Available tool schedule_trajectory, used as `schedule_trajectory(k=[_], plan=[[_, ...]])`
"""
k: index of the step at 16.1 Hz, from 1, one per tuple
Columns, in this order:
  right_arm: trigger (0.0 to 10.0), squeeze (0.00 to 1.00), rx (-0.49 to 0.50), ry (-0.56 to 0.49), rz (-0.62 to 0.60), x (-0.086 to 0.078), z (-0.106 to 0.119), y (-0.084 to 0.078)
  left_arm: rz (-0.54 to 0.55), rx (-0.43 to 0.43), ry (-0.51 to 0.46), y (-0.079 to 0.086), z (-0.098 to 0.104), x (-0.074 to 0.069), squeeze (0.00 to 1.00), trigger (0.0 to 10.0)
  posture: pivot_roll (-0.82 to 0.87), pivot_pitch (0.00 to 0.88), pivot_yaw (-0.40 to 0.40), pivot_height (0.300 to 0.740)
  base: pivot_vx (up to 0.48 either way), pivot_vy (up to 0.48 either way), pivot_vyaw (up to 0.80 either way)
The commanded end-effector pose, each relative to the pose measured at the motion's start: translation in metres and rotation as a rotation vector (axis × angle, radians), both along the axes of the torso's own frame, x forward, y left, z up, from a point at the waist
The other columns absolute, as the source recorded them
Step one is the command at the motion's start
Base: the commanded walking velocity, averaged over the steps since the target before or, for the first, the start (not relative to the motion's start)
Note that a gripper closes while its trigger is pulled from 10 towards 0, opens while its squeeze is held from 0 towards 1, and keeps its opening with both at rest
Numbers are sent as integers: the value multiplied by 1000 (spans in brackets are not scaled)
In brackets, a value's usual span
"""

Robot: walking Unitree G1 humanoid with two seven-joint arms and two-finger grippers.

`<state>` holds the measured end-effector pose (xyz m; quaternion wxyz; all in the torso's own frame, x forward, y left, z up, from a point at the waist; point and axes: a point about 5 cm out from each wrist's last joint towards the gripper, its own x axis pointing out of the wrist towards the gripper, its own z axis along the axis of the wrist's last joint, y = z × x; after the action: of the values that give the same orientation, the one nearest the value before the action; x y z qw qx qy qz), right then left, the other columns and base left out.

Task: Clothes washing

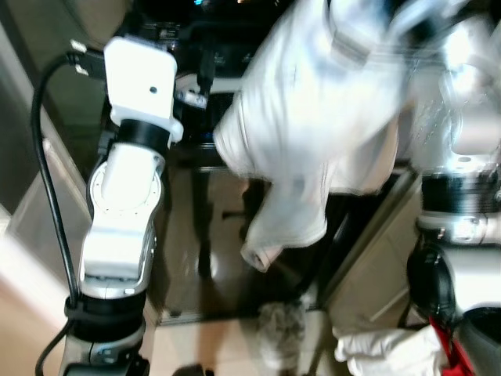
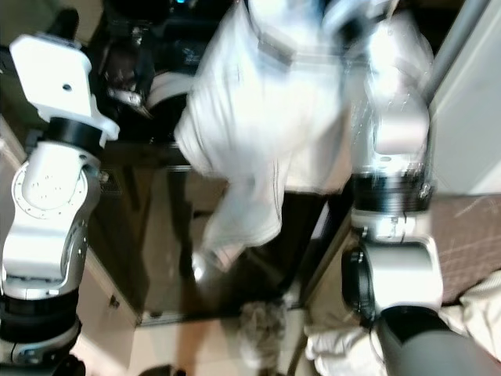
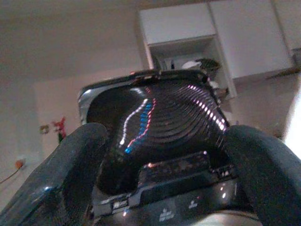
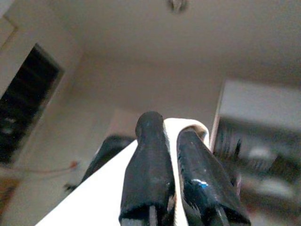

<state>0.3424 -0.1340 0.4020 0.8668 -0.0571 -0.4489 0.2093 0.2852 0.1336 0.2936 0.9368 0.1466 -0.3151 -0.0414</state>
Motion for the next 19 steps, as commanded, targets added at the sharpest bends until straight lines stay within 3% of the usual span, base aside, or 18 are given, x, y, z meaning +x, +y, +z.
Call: schedule_trajectory(k=[1,4,5,9,12,13,14,19], plan=[[10000,0,-18,-54,-25,-1,14,-4,7,12,-14,-1,2,2,0,10000,0,0,-22,740,409,251,0],[10000,0,-82,-136,-34,3,49,4,48,15,-53,1,7,-1,0,10000,32,0,-45,740,379,295,0],[10000,0,-111,-129,-74,12,60,7,67,19,-70,3,10,-3,0,10000,51,0,-58,740,371,307,0],[10000,0,-145,-8,-218,36,56,7,88,96,-71,1,11,-4,0,10000,100,0,-80,740,368,308,0],[10000,0,-241,183,-386,62,13,8,87,88,-87,1,16,-9,0,10000,130,0,-91,740,0,0,0],[10000,0,-265,281,-440,71,-12,3,82,85,-87,2,17,-10,0,10000,137,0,-92,740,0,0,0],[10000,0,-273,441,-518,82,-56,-7,78,87,-80,3,17,-13,0,10000,143,0,-87,740,0,0,0],[10000,0,-190,814,-480,86,-146,-8,75,124,-58,2,16,-15,0,10000,163,0,-65,740,0,0,0]])
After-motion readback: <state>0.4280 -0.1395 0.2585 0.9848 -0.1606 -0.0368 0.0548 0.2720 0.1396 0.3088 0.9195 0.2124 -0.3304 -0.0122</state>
